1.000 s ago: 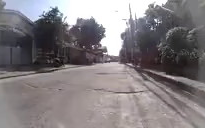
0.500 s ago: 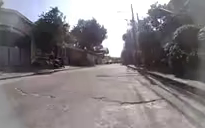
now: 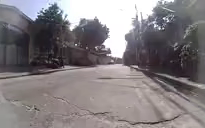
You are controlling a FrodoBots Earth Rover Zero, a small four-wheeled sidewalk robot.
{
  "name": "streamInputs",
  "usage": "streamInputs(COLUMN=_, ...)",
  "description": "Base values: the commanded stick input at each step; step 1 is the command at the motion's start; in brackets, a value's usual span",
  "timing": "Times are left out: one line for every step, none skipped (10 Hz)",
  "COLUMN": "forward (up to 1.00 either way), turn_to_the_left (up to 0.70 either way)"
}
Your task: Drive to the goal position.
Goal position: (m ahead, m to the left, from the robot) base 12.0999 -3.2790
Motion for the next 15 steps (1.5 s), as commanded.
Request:
streamInputs(forward=1.00, turn_to_the_left=0.00)
streamInputs(forward=1.00, turn_to_the_left=0.00)
streamInputs(forward=1.00, turn_to_the_left=0.00)
streamInputs(forward=1.00, turn_to_the_left=-0.05)
streamInputs(forward=1.00, turn_to_the_left=-0.34)
streamInputs(forward=1.00, turn_to_the_left=-0.40)
streamInputs(forward=1.00, turn_to_the_left=-0.40)
streamInputs(forward=1.00, turn_to_the_left=-0.40)
streamInputs(forward=1.00, turn_to_the_left=-0.40)
streamInputs(forward=1.00, turn_to_the_left=-0.36)
streamInputs(forward=1.00, turn_to_the_left=-0.15)
streamInputs(forward=1.00, turn_to_the_left=0.00)
streamInputs(forward=1.00, turn_to_the_left=0.00)
streamInputs(forward=1.00, turn_to_the_left=0.00)
streamInputs(forward=1.00, turn_to_the_left=0.00)
